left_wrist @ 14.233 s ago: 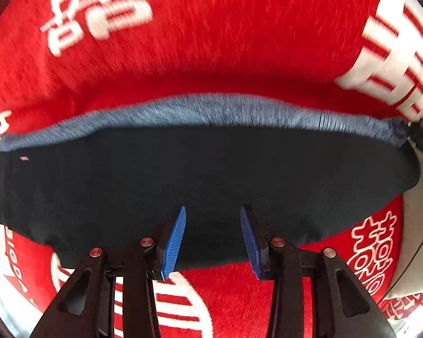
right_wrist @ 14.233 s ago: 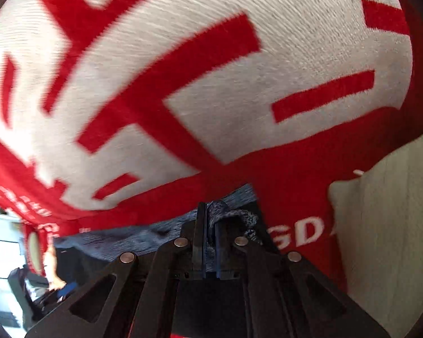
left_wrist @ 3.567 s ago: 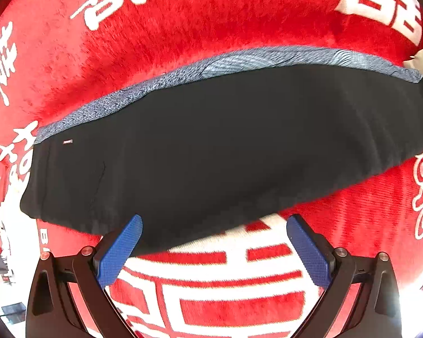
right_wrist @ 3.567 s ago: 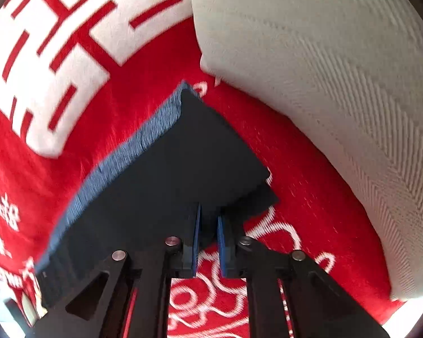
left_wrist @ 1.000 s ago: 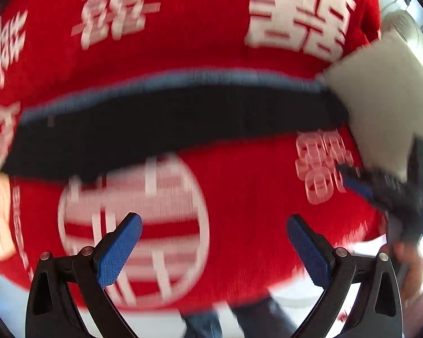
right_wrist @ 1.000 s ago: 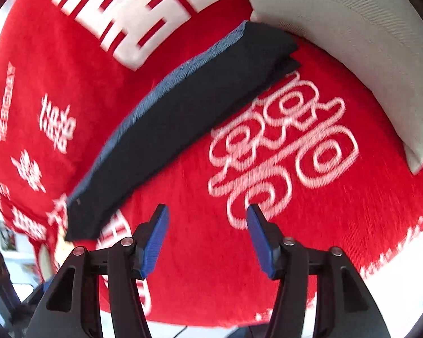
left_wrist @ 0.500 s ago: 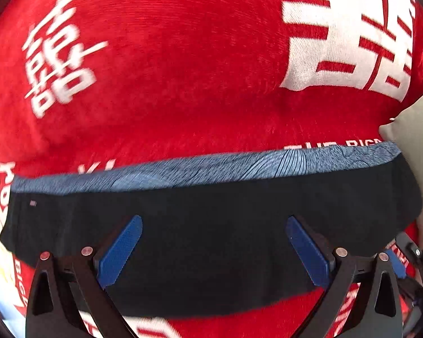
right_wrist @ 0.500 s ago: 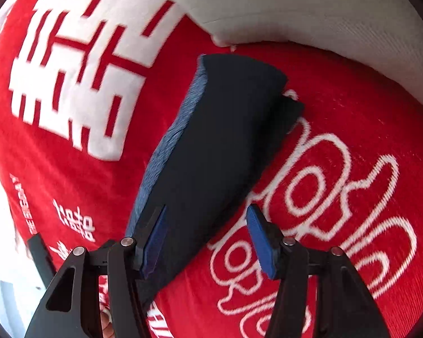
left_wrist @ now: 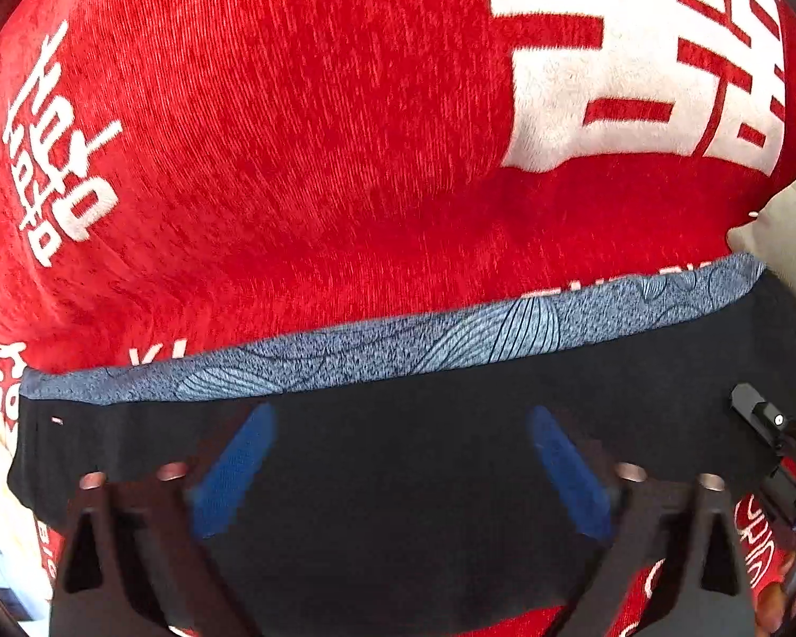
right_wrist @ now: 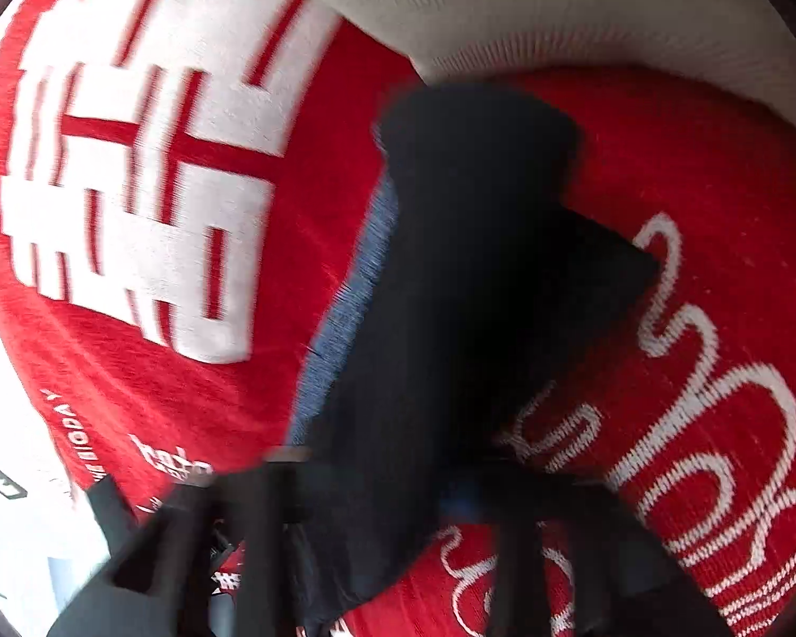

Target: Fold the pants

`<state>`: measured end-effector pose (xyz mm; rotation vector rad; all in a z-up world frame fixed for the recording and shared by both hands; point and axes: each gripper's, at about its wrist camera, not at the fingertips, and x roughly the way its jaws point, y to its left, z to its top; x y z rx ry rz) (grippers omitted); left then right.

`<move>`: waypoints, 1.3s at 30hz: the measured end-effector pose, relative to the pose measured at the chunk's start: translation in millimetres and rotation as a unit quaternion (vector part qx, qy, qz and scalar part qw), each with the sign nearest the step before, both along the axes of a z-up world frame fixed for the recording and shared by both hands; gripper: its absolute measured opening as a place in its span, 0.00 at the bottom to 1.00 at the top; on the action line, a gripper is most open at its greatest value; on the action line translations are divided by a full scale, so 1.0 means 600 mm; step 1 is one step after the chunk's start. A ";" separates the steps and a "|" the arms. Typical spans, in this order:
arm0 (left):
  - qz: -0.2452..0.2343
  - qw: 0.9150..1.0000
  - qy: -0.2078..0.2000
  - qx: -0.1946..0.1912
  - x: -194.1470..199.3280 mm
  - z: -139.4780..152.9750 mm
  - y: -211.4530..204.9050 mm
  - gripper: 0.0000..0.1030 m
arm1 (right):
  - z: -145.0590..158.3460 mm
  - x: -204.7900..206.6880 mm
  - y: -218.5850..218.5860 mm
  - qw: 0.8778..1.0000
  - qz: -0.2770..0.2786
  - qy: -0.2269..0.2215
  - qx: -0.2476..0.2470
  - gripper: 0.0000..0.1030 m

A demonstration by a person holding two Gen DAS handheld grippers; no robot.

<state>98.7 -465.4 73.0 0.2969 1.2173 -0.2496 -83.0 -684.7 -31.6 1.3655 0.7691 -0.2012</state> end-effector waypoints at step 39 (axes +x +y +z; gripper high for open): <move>0.114 0.990 0.021 -0.080 0.024 0.019 0.597 0.82 | 0.083 0.225 0.723 0.692 0.391 0.141 -0.590 0.46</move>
